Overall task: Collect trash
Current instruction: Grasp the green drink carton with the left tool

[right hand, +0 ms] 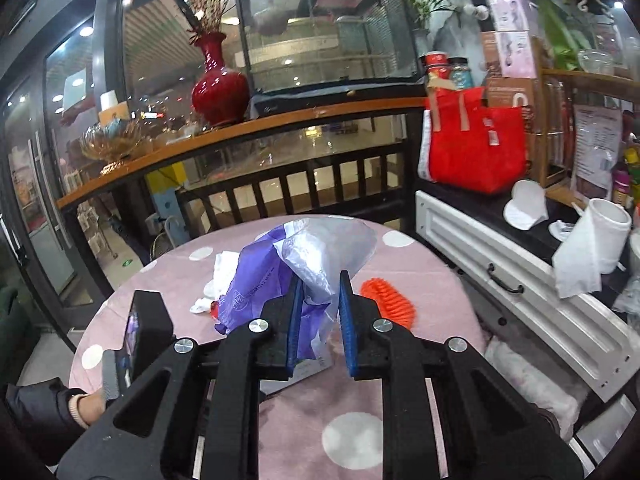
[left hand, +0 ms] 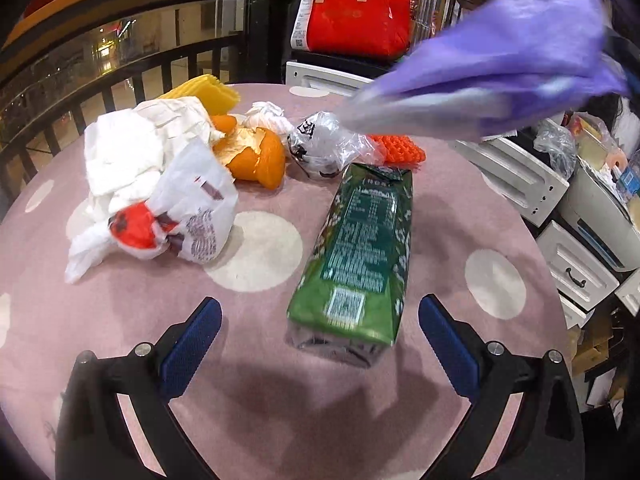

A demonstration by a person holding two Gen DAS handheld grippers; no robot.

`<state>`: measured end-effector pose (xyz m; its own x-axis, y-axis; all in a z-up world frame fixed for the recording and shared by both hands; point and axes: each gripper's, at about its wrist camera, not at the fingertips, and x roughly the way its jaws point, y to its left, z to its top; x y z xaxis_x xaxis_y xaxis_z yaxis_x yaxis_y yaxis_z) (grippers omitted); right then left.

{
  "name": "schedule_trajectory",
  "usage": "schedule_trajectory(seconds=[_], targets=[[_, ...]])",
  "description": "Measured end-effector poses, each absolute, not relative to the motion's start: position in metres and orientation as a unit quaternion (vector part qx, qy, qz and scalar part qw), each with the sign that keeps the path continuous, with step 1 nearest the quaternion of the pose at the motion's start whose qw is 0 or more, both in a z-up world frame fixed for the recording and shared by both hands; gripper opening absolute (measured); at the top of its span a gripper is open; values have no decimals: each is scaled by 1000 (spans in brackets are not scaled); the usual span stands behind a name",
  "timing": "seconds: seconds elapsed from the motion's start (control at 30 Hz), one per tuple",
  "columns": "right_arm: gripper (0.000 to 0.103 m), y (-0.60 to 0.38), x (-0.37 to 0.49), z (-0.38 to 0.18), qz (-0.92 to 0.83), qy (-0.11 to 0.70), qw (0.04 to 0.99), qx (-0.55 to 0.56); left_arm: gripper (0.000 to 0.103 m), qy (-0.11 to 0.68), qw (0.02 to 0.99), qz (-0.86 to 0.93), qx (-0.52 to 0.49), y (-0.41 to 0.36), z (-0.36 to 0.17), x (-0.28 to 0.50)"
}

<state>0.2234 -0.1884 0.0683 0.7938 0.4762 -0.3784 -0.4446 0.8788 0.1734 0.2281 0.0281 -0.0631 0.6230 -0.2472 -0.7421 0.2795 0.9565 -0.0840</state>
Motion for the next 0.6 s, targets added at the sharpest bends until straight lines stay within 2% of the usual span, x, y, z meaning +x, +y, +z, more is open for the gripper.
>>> schedule_trajectory(seconds=[0.13,0.33,0.4,0.47,0.53,0.6], targets=[[18,-209,215,64,221,215,951,36,96,402,902,-156,31,18,-62,237],[18,-237,210,44,188,238,952,42,87,429,885,-173,63,-1,-63,258],[18,-248,208,37,177,245,952,48,82,440,878,-176,71,-3,-63,264],[18,-258,205,31,168,249,952,54,65,455,871,-171,75,-4,-65,270],[18,-265,206,26,161,253,952,59,56,464,865,-178,67,-4,-66,272],[18,-272,204,23,154,256,952,61,53,463,866,-176,64,-4,-67,272]])
